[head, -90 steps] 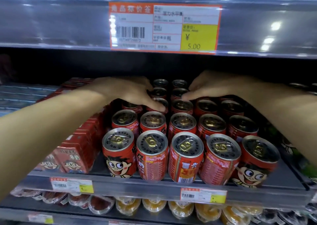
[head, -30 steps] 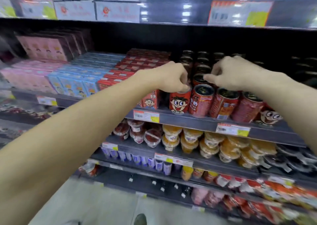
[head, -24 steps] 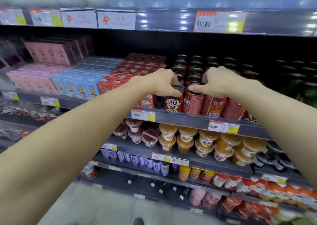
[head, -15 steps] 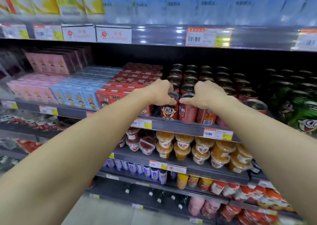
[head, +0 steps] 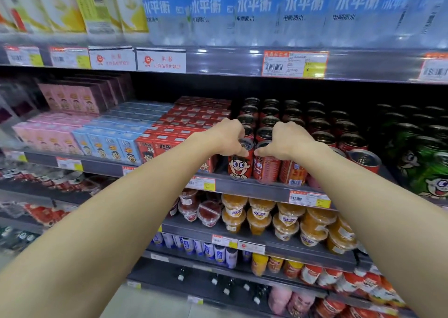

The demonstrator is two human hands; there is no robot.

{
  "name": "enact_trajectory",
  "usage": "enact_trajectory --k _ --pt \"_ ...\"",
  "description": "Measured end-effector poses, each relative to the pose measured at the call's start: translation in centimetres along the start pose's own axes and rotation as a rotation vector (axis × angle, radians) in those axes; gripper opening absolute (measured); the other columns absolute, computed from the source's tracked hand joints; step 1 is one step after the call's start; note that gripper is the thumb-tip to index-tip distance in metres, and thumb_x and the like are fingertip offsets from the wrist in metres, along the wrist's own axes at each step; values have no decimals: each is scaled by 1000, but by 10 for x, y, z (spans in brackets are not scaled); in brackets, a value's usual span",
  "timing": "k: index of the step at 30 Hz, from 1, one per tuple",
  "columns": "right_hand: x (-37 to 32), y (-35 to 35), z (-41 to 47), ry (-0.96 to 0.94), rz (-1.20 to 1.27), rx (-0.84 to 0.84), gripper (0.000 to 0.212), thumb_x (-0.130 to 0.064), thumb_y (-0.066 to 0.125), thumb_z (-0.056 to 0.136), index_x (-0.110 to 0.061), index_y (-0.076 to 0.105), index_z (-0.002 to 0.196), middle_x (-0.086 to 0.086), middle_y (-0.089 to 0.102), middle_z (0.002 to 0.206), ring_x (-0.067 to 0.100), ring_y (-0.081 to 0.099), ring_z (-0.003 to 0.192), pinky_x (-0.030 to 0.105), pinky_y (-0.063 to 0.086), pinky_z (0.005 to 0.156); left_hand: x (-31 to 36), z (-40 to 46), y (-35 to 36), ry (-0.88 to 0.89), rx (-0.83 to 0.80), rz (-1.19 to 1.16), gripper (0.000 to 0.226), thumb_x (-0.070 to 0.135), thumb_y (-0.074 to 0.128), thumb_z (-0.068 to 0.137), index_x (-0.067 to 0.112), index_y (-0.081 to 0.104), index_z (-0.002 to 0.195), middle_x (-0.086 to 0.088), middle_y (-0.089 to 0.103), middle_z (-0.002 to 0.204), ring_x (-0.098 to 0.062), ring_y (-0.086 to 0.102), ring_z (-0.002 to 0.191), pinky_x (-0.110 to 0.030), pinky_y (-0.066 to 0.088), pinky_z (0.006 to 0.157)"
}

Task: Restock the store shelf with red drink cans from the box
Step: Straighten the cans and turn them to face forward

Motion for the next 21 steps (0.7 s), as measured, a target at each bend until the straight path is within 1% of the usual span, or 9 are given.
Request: enact_trajectory --k 4,7,11,12,14,16,18,19,21 --pt "0 1 1 -19 13 -38 52 -57 71 82 -16 41 69 0 44 72 23 53 87 33 41 64 1 -1 -1 -2 12 16 72 42 77 81 10 49 139 -13 46 139 -31 50 123 -40 44 103" --pt "0 1 3 -35 6 -97 51 -52 71 84 -11 44 71 2 49 76 24 53 85 32 41 64 1 -1 -1 -5 20 16 72 42 76 81 9 49 139 -14 46 139 -31 49 124 -41 44 104" --pt "-2 -1 4 -70 -27 -158 39 -42 70 87 -7 60 102 2 56 82 21 55 77 29 43 61 0 0 1 -5 30 -2 72 41 76 81 8 49 139 -13 50 138 -29 49 125 -39 44 104" --pt "-3 -2 3 -80 -42 -175 40 -39 70 87 -7 62 111 3 59 88 22 56 80 30 45 62 -1 0 1 -6 31 -7 72 41 76 81 8 49 139 -13 50 138 -29 49 125 -39 44 104" --pt "-5 -4 2 -95 -68 -198 49 -34 69 88 -10 58 130 10 64 113 28 61 99 32 51 75 -1 0 2 -11 32 -12 73 41 76 81 8 48 140 -13 49 139 -29 47 127 -39 43 105" --pt "-5 -6 2 -110 -74 -200 59 -30 69 89 -12 50 142 12 59 131 30 59 114 36 53 88 -1 1 3 -13 34 -10 73 41 76 81 8 48 140 -13 49 140 -29 46 128 -38 42 105" --pt "-4 -7 2 -111 -75 -212 68 -32 72 87 -13 45 146 12 57 136 31 57 118 38 52 94 -1 1 3 -17 38 -12 72 41 76 81 9 49 139 -12 50 139 -29 46 128 -37 43 104" --pt "-3 -8 2 -98 -65 -221 74 -38 74 85 -12 43 147 11 56 137 30 57 118 37 52 93 -1 1 3 -18 39 -15 72 41 77 80 9 49 139 -11 51 138 -29 47 127 -37 43 103" --pt "-2 -9 -1 -61 -35 -228 80 -56 72 82 -6 48 140 11 57 131 28 57 112 35 52 85 0 1 2 -21 38 -15 70 40 77 80 9 51 138 -11 52 136 -28 48 125 -38 45 102"
Point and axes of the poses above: each hand's wrist, its own z-axis towards the middle knuckle, its own y-axis out of the palm, x = y × z, the point moved 3 cm from there along z, towards the middle knuckle
